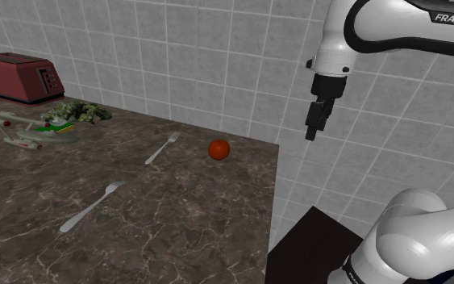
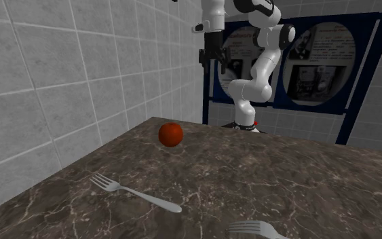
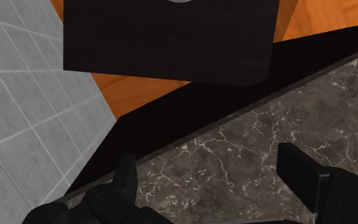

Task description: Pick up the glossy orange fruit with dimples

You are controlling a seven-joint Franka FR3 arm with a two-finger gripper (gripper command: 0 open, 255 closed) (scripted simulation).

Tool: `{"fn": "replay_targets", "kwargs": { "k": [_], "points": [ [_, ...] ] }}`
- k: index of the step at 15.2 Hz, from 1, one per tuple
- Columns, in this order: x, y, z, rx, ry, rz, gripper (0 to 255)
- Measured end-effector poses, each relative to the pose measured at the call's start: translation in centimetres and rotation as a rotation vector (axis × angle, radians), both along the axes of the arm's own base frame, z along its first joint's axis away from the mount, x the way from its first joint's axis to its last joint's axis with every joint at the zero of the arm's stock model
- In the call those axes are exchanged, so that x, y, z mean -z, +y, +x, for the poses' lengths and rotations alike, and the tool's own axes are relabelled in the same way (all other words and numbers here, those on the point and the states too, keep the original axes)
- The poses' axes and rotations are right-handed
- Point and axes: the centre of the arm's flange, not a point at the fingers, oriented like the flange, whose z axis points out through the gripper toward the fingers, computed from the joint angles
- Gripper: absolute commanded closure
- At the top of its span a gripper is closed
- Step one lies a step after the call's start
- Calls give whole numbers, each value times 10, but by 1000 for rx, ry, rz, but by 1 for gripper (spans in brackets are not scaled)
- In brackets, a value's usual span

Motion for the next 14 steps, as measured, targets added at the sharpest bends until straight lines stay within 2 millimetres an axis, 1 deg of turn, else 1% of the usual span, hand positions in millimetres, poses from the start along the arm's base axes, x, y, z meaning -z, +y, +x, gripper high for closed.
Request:
{"fn": "replay_targets", "kwargs": {
  "k": [1,2,4,7,12,14],
  "points": [
    [0,0,0,0,0,0,0],
    [3,4,4,11,-3,1,0],
    [15,12,16,51,-15,5,0],
    [31,32,42,123,-37,13,0],
    [67,53,83,250,-75,26,0],
    [78,63,103,300,-92,31,0]
  ]
}}
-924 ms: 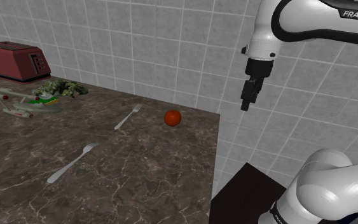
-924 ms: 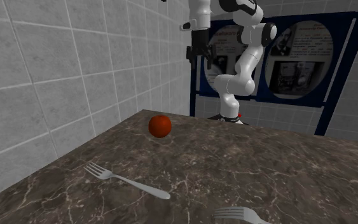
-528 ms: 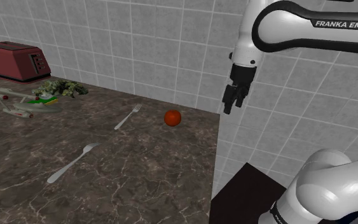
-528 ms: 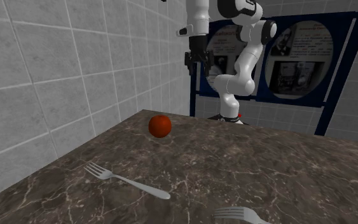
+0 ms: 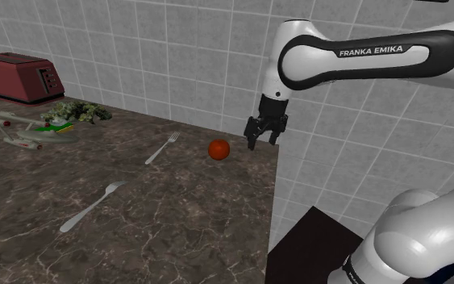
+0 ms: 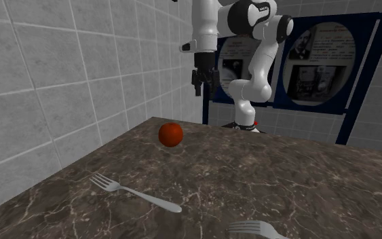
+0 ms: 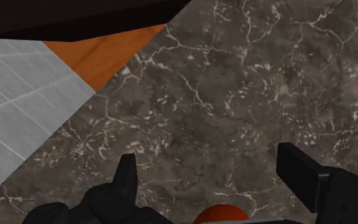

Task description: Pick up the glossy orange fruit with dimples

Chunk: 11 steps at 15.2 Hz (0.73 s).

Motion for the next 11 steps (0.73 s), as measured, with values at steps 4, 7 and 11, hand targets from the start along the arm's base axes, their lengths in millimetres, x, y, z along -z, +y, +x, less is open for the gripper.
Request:
{"fn": "replay_targets", "kwargs": {
  "k": [4,7,11],
  "points": [
    [22,16,40,101,-32,11,0],
    [41,23,70,177,-55,19,0],
    [55,29,110,277,-88,29,0]
  ]
}}
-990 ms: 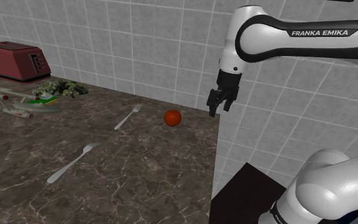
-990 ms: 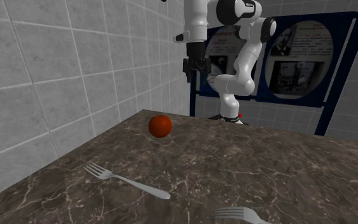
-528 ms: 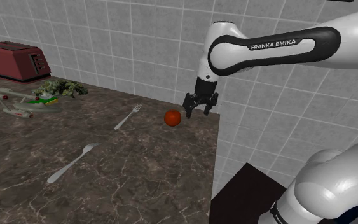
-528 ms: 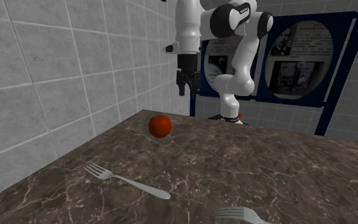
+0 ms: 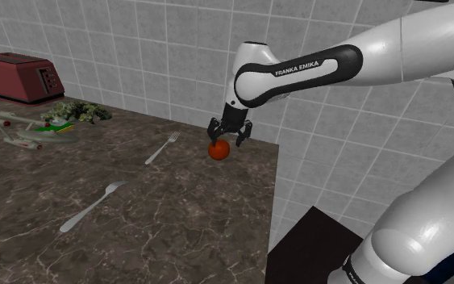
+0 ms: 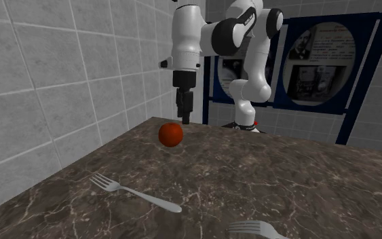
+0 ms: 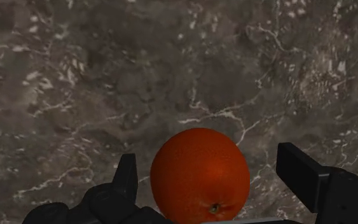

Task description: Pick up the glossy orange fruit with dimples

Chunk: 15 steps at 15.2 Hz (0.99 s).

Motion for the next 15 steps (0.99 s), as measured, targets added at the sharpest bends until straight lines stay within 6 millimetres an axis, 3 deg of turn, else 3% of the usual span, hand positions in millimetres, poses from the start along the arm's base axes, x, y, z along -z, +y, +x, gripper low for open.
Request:
{"fn": "replay_targets", "kwargs": {
  "k": [4,9,10,15],
  "points": [
    [21,0,17,38,-11,5,0],
    [47,0,17,40,-12,6,0],
    [50,0,18,41,-12,6,255],
    [50,1,19,41,-15,5,255]
  ]
}}
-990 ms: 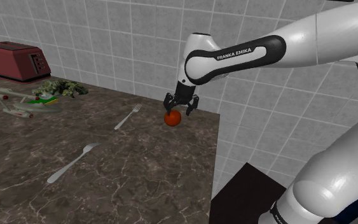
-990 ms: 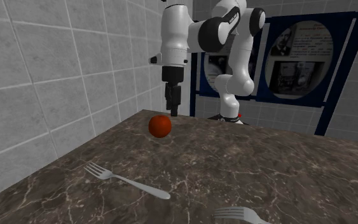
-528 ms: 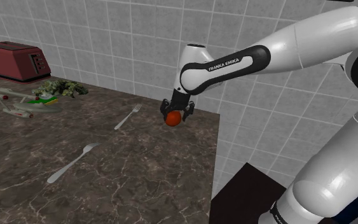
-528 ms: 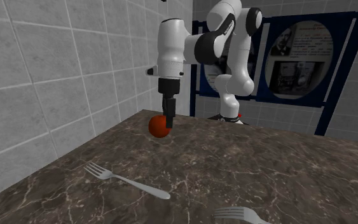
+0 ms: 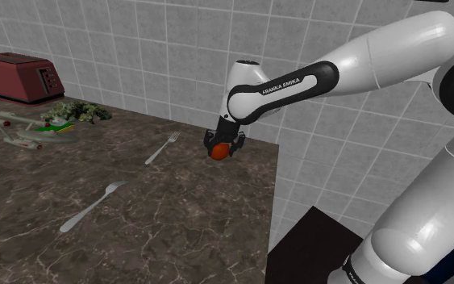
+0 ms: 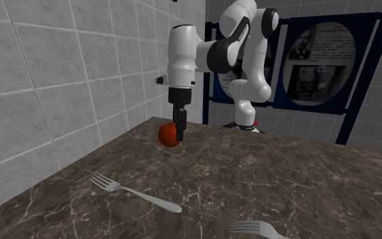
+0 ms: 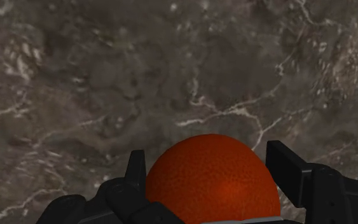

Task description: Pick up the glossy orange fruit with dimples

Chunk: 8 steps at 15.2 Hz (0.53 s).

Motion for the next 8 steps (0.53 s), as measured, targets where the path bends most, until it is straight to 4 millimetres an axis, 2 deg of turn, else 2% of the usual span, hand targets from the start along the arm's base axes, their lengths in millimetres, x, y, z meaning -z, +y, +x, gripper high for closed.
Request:
{"fn": "replay_targets", "kwargs": {
  "k": [5,8],
  "points": [
    [0,1,-1,-1,0,0,255],
    [-9,0,-1,0,2,0,255]
  ]
}}
